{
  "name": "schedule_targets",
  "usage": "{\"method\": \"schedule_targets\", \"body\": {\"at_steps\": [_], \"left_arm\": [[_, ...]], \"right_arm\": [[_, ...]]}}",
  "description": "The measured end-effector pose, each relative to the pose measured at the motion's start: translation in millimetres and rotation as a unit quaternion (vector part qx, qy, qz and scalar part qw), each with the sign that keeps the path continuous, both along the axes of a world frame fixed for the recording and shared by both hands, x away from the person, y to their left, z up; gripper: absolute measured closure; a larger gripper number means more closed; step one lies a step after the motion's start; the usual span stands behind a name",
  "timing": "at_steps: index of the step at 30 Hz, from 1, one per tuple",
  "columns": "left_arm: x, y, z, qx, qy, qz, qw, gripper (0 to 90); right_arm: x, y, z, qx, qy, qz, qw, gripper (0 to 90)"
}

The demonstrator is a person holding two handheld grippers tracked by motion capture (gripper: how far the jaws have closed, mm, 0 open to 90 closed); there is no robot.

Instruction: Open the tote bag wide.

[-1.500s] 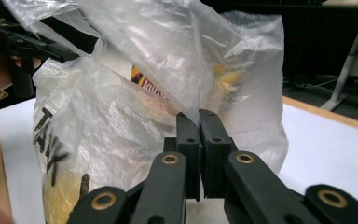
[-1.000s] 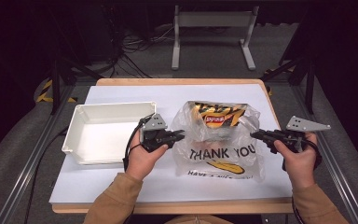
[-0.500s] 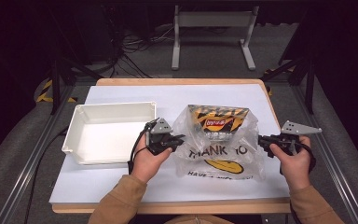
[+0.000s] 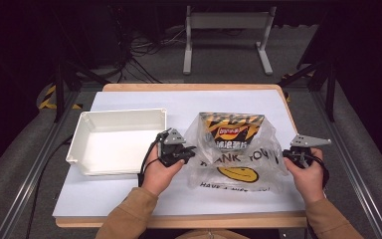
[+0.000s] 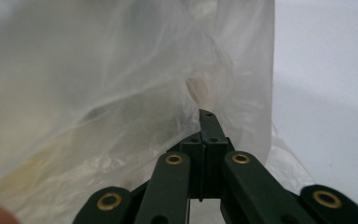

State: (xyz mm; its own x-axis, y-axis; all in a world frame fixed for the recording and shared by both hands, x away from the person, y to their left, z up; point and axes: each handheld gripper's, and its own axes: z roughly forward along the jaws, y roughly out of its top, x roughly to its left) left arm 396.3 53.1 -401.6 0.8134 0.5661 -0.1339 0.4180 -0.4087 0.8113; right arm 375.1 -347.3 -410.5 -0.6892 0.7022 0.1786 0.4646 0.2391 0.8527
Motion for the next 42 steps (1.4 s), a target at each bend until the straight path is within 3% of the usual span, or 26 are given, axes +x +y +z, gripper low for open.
{"method": "schedule_targets", "body": {"at_steps": [10, 16, 23, 27, 33, 37, 42], "left_arm": [[0.1, -2.1, -3.7, 0.003, 0.002, 0.003, 1.0000, 81.5], [0.4, -1.2, -4.5, 0.003, 0.003, 0.006, 1.0000, 80.6], [-0.9, -0.9, -3.0, -0.002, -0.002, 0.005, 1.0000, 76.7], [-2.3, -0.4, -0.5, -0.006, -0.008, 0.001, 0.9999, 73.9], [-5.5, 0.7, 5.7, -0.016, -0.012, 0.001, 0.9998, 70.9], [-6.9, 1.6, 8.7, -0.020, -0.015, 0.000, 0.9997, 70.3], [-7.2, 1.7, 9.4, -0.019, -0.017, -0.002, 0.9997, 70.3]], "right_arm": [[2.5, -0.7, -15.9, -0.028, 0.038, -0.002, 0.9989, 90.0], [4.7, -0.9, -24.9, -0.059, 0.076, -0.009, 0.9953, 90.0], [4.2, -4.4, -25.1, -0.056, 0.085, -0.010, 0.9948, 90.0], [-0.1, -9.0, -17.3, -0.038, 0.073, -0.007, 0.9966, 88.9], [-12.6, -22.8, 4.4, -0.021, 0.040, -0.017, 0.9989, 78.6], [-20.7, -36.4, 18.1, -0.026, 0.015, -0.038, 0.9988, 72.2], [-27.8, -57.9, 38.7, -0.014, -0.018, -0.072, 0.9972, 70.1]]}}
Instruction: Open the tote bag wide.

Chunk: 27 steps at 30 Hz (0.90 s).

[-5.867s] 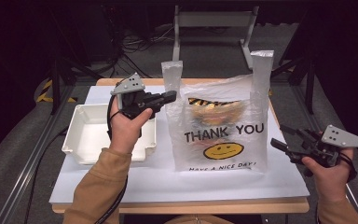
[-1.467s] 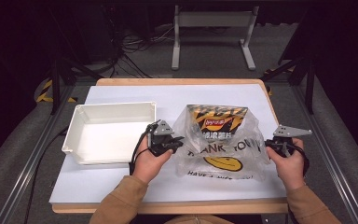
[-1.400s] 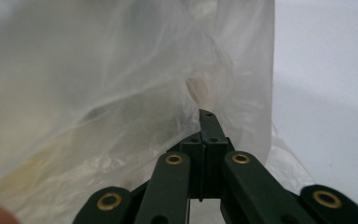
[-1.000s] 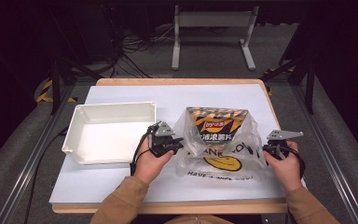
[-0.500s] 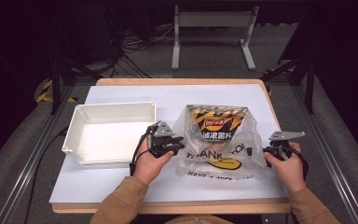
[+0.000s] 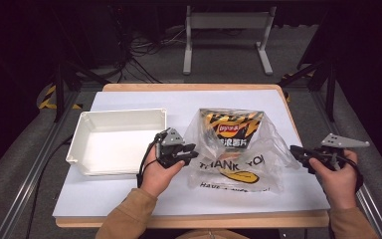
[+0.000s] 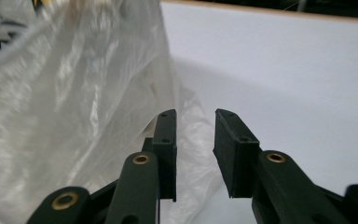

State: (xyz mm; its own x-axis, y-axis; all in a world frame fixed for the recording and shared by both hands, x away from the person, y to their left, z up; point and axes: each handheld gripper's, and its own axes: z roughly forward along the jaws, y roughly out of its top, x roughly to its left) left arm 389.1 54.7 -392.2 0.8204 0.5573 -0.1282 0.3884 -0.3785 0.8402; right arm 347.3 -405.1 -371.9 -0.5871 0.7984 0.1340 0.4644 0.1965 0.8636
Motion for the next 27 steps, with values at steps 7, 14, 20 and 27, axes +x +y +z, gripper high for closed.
{"method": "schedule_targets", "body": {"at_steps": [7, 14, 20, 27], "left_arm": [[-0.6, -0.2, 0.9, 0.000, -0.002, -0.001, 1.0000, 70.4], [-1.6, 0.4, 2.4, -0.002, -0.003, -0.001, 1.0000, 70.6], [-2.0, 1.5, 3.4, -0.002, -0.005, -0.002, 1.0000, 70.6], [-2.4, 2.0, 4.3, -0.004, -0.005, -0.002, 1.0000, 70.4]], "right_arm": [[-3.5, -8.3, 24.2, 0.014, -0.041, -0.012, 0.9990, 67.2], [-4.8, 2.3, 53.7, 0.045, -0.087, 0.013, 0.9951, 61.7], [-1.4, 19.7, 68.8, 0.054, -0.108, 0.031, 0.9921, 54.5], [10.2, 37.6, 70.3, 0.049, -0.110, 0.045, 0.9918, 45.4]]}}
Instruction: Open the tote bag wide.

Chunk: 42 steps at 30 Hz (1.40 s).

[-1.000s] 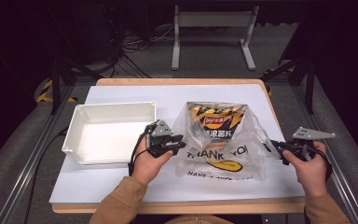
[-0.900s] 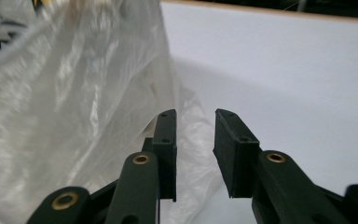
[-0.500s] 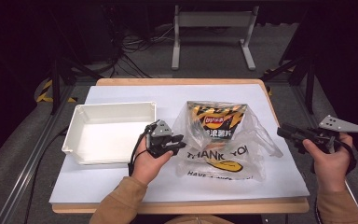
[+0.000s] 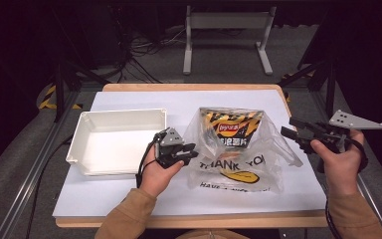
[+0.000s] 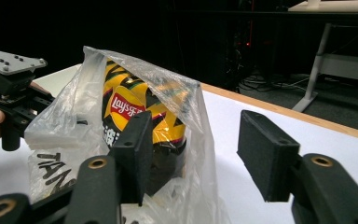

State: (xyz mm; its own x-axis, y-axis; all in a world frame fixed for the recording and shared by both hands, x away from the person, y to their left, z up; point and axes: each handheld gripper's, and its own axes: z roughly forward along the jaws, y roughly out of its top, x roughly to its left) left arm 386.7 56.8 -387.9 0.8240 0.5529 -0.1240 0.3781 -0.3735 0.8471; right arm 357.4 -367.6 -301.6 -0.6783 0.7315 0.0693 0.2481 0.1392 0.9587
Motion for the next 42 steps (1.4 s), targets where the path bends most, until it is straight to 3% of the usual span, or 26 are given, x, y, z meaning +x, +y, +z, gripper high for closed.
{"method": "schedule_targets", "body": {"at_steps": [6, 10, 17, 23, 32, 42], "left_arm": [[0.3, 0.3, -0.8, 0.001, -0.001, -0.001, 1.0000, 70.5], [0.1, 0.4, -0.7, 0.001, -0.001, -0.001, 1.0000, 70.5], [-0.4, -0.3, -0.7, 0.001, 0.001, -0.003, 1.0000, 70.5], [-1.1, -0.1, 0.1, -0.001, -0.002, -0.003, 1.0000, 70.5], [-2.1, -0.1, 3.2, -0.008, -0.009, -0.001, 0.9999, 70.5], [-1.4, 0.4, 3.7, -0.010, -0.011, 0.001, 0.9999, 70.5]], "right_arm": [[14.6, 15.5, -7.1, -0.005, 0.004, 0.008, 0.9999, 42.1], [23.1, 21.0, -14.5, -0.013, 0.007, 0.009, 0.9999, 45.4], [30.0, 21.7, -22.3, -0.027, 0.011, 0.011, 0.9995, 65.6], [31.2, 22.4, -23.2, -0.033, -0.001, 0.017, 0.9993, 89.2], [33.5, 24.2, -11.1, -0.037, -0.018, 0.015, 0.9990, 90.0], [45.6, 22.9, -2.0, -0.046, -0.009, 0.001, 0.9989, 90.0]]}}
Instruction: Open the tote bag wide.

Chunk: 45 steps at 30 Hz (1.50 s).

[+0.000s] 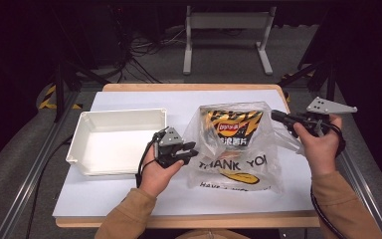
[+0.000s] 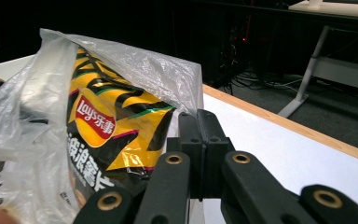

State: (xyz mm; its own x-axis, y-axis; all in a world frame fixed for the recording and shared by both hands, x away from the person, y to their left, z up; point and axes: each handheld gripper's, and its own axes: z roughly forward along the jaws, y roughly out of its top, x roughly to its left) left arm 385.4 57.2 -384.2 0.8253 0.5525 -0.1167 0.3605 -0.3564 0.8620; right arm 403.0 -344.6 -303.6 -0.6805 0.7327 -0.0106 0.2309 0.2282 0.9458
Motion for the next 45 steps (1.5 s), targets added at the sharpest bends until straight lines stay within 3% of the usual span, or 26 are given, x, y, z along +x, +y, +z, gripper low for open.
{"method": "schedule_targets", "body": {"at_steps": [17, 24, 35, 45], "left_arm": [[3.7, 0.8, -5.8, 0.006, 0.010, 0.002, 0.9999, 70.4], [4.2, 0.3, -8.0, 0.008, 0.016, 0.002, 0.9998, 70.4], [4.7, -0.5, -9.5, 0.010, 0.016, 0.001, 0.9998, 70.5], [4.0, 0.2, -7.6, 0.007, 0.011, 0.002, 0.9999, 70.4]], "right_arm": [[28.4, 7.9, -16.9, -0.006, 0.040, -0.020, 0.9990, 90.0], [31.5, 8.4, -34.8, -0.016, 0.060, -0.019, 0.9979, 90.0], [32.2, 11.0, -80.0, -0.011, 0.099, -0.011, 0.9950, 90.0], [35.7, 20.5, -105.7, -0.020, 0.126, -0.002, 0.9918, 90.0]]}}
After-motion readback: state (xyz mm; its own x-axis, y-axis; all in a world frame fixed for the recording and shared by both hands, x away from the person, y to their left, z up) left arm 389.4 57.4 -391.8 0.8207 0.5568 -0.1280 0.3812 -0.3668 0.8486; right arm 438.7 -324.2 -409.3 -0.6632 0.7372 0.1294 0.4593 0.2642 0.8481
